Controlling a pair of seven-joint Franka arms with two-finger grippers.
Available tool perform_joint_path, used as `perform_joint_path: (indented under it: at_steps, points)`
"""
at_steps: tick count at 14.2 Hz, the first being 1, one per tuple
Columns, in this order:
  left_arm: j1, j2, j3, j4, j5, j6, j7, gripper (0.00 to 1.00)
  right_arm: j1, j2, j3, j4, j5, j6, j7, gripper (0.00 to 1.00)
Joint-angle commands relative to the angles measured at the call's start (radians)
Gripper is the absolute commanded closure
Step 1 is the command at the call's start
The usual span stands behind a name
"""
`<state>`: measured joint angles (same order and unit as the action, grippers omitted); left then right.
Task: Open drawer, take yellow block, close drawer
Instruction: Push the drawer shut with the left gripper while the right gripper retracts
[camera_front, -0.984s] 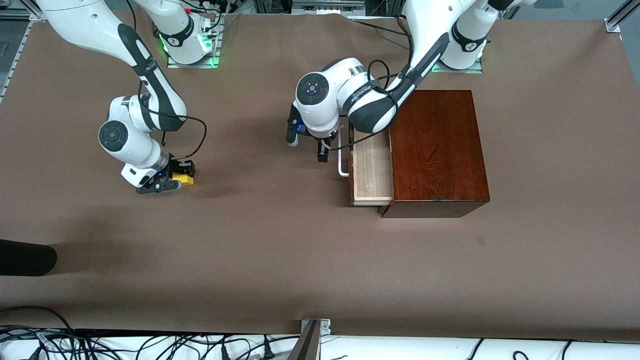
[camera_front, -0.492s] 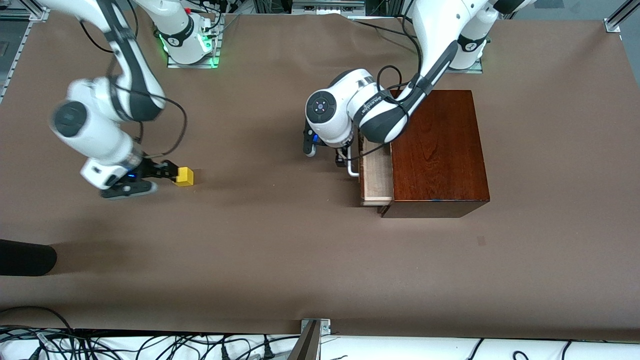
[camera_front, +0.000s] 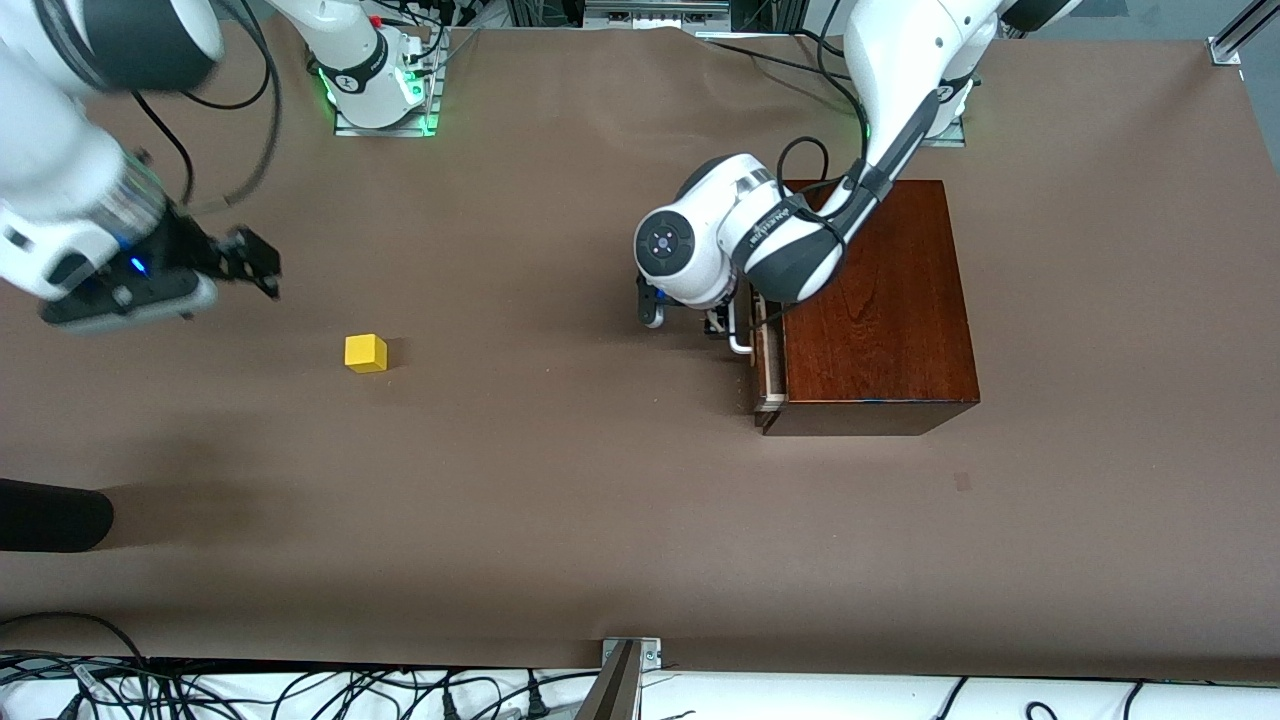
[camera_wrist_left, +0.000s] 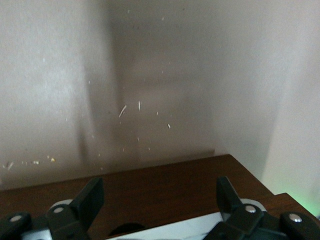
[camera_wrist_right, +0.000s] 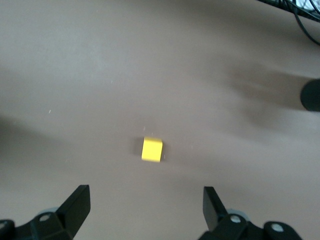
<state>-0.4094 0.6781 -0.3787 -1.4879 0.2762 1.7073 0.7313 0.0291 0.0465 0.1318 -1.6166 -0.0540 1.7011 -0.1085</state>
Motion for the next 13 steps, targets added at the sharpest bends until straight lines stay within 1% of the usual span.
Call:
perform_joint_path:
  at_steps: [1,4,6,9,10,12,13]
  points:
    - [0.026,-0.029,-0.006,-0.009,0.037,-0.037,0.023,0.0,-0.008,0.006,0.003,0.063,0.0,-0.063,-0.022,0.0]
    - [0.046,-0.035,-0.006,-0.009,0.037,-0.075,0.023,0.0,-0.011,0.015,-0.011,0.08,0.022,-0.066,-0.022,0.0]
    - [0.041,-0.035,-0.011,-0.006,0.037,-0.071,0.023,0.0,-0.011,0.018,-0.035,0.081,0.025,-0.095,-0.022,0.0]
    - [0.038,-0.052,-0.031,0.011,0.018,-0.064,0.017,0.0,-0.006,0.019,-0.031,0.086,0.01,-0.101,-0.013,0.0]
    - [0.044,-0.066,-0.046,0.033,0.002,-0.063,0.008,0.0,-0.006,0.019,-0.031,0.086,0.01,-0.1,-0.011,0.0]
    - [0.049,-0.106,-0.045,0.092,-0.054,-0.064,-0.006,0.0,-0.011,0.03,-0.037,0.087,0.019,-0.09,-0.023,0.0]
    - [0.066,-0.139,-0.042,0.109,-0.055,-0.066,-0.013,0.0,-0.011,0.03,-0.035,0.087,0.02,-0.09,-0.01,0.0]
